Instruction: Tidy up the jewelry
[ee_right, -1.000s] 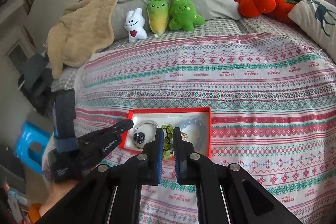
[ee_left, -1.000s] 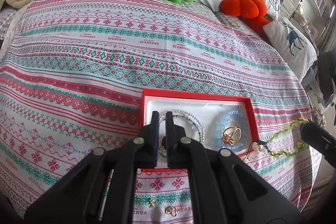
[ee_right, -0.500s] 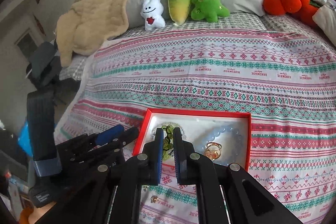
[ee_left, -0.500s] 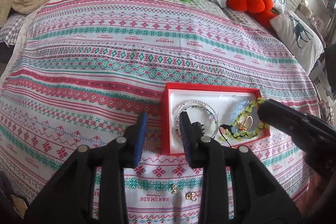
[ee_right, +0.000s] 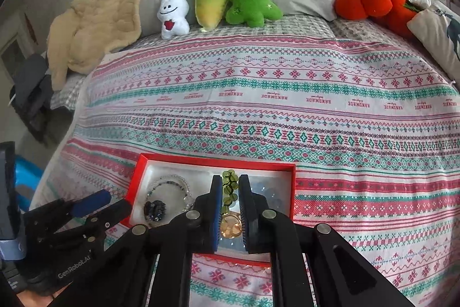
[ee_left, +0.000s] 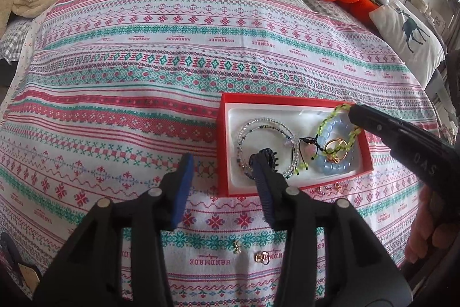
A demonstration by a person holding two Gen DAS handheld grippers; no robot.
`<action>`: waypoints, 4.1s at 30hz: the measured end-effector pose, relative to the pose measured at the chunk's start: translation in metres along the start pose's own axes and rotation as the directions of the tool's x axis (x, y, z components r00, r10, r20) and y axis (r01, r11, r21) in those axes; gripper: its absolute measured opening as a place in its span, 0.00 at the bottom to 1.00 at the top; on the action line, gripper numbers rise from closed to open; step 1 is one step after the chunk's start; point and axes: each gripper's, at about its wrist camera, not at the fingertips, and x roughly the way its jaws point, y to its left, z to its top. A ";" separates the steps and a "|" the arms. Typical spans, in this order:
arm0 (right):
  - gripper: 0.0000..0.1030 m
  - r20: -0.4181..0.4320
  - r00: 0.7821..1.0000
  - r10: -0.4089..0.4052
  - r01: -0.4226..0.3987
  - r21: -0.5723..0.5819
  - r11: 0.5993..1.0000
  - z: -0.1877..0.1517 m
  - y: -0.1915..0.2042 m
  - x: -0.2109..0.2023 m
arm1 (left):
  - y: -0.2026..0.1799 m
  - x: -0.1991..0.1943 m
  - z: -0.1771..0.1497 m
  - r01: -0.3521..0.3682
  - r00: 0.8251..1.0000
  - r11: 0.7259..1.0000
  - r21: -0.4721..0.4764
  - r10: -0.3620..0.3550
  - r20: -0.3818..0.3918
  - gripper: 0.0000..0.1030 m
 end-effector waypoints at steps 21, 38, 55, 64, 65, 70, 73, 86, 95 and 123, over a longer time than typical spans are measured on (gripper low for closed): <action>0.62 -0.055 0.998 -0.038 0.041 0.062 0.997 -0.036 -0.028 -0.063 | -0.005 -0.027 -0.029 0.000 0.997 1.000 0.026 0.002 -0.075 0.78; 0.67 -0.213 0.973 -0.094 0.127 0.145 0.981 -0.075 -0.057 -0.050 | 0.006 -0.011 -0.059 0.058 0.974 0.998 -0.019 -0.061 -0.218 0.78; 0.67 -0.270 0.957 -0.102 0.128 0.080 0.988 -0.084 -0.048 -0.035 | -0.024 0.017 -0.067 0.155 0.939 0.987 -0.041 -0.160 -0.303 0.36; 0.67 -0.278 0.954 -0.111 0.138 0.080 0.987 -0.087 -0.052 -0.036 | -0.032 0.033 -0.066 0.092 0.950 0.996 -0.018 -0.093 -0.300 0.32; 0.67 -0.279 0.954 -0.112 0.139 0.080 0.987 -0.088 -0.053 -0.036 | -0.034 0.034 -0.066 0.086 0.951 0.996 -0.013 -0.086 -0.298 0.32; 0.67 -0.286 0.951 -0.116 0.144 0.078 0.986 -0.091 -0.056 -0.037 | -0.048 0.038 -0.070 0.036 0.957 0.998 0.050 -0.020 -0.290 0.29; 0.67 -0.288 0.950 -0.120 0.148 0.076 0.986 -0.092 -0.055 -0.037 | -0.061 0.040 -0.072 0.001 0.960 0.994 0.105 0.029 -0.277 0.26; 0.67 -0.242 0.959 -0.148 0.167 0.062 0.984 -0.097 -0.046 -0.035 | -0.077 0.026 -0.082 -0.004 0.973 0.991 0.135 0.035 -0.228 0.15; 0.67 -0.168 0.973 -0.157 0.147 -0.072 0.987 -0.113 -0.029 -0.015 | -0.065 -0.002 -0.078 0.035 0.981 0.992 0.121 -0.011 -0.195 0.15; 0.25 -0.068 0.997 -0.025 0.013 -0.179 0.984 -0.101 0.002 0.021 | -0.049 -0.003 -0.079 0.117 0.967 0.989 0.088 -0.093 -0.236 0.15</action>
